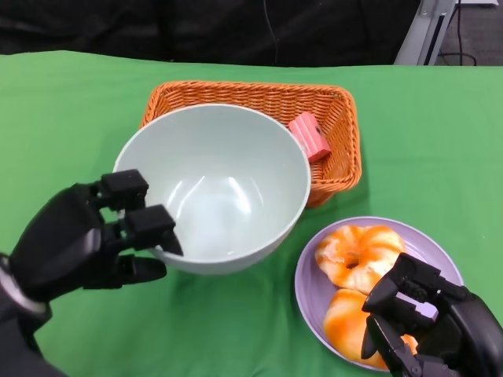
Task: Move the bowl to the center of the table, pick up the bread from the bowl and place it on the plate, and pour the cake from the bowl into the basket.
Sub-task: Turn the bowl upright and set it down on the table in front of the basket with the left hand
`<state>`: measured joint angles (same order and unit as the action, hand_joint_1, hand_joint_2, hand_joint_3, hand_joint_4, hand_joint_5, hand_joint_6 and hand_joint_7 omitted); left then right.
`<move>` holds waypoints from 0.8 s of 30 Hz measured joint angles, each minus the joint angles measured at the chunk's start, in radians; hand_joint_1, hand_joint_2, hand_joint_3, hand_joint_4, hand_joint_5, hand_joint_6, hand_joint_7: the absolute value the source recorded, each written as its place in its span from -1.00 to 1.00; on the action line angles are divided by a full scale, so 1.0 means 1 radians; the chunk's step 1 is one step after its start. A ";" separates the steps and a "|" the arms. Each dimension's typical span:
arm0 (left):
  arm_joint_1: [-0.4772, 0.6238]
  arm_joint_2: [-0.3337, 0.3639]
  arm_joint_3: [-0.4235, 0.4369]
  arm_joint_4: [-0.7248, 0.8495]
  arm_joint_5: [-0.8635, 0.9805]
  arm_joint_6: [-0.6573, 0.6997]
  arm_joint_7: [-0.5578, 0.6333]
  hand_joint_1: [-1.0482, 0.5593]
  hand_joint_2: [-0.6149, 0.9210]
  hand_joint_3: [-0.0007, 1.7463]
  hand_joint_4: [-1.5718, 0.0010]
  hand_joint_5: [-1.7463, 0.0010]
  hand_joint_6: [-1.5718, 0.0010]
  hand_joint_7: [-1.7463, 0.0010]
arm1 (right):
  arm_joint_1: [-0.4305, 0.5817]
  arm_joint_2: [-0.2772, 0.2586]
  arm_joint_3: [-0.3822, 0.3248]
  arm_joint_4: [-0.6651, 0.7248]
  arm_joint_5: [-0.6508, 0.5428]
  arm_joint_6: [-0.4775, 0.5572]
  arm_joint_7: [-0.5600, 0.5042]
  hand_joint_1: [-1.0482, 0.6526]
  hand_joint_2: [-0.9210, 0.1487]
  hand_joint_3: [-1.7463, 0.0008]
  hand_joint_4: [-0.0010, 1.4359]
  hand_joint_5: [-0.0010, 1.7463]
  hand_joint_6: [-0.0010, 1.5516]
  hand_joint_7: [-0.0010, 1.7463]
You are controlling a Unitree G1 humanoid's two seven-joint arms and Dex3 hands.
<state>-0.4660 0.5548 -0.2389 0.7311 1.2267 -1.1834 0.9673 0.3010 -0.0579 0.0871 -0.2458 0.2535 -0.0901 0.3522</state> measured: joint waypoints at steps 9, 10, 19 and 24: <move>0.037 0.073 -0.234 0.056 0.067 0.096 0.310 0.23 0.93 -0.89 0.16 -1.00 0.05 -0.35 | -0.010 -0.001 -0.019 0.011 0.005 -0.006 0.004 0.05 -0.28 -0.20 -0.09 1.00 -0.28 0.75; 0.044 0.075 -0.252 0.059 0.067 0.101 0.321 0.23 0.94 -0.89 0.15 -1.00 0.05 -0.36 | -0.010 -0.001 -0.020 0.011 0.006 -0.006 0.005 0.06 -0.29 -0.20 -0.09 1.00 -0.28 0.75; 0.050 0.085 -0.351 0.075 0.052 0.133 0.340 0.22 0.93 -0.95 0.13 -1.00 0.10 -0.45 | -0.011 0.000 -0.020 0.011 0.007 -0.006 0.007 0.07 -0.29 -0.21 -0.09 1.00 -0.27 0.74; 0.047 0.091 -0.385 0.098 0.021 0.133 0.321 0.22 0.95 -0.96 0.12 -1.00 0.15 -0.61 | -0.008 0.000 -0.020 0.010 0.007 -0.006 0.007 0.06 -0.28 -0.21 -0.09 1.00 -0.27 0.74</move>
<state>-0.4191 0.6457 -0.6244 0.8290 1.2477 -1.0502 1.2881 0.2932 -0.0584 0.0669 -0.2358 0.2607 -0.0964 0.3597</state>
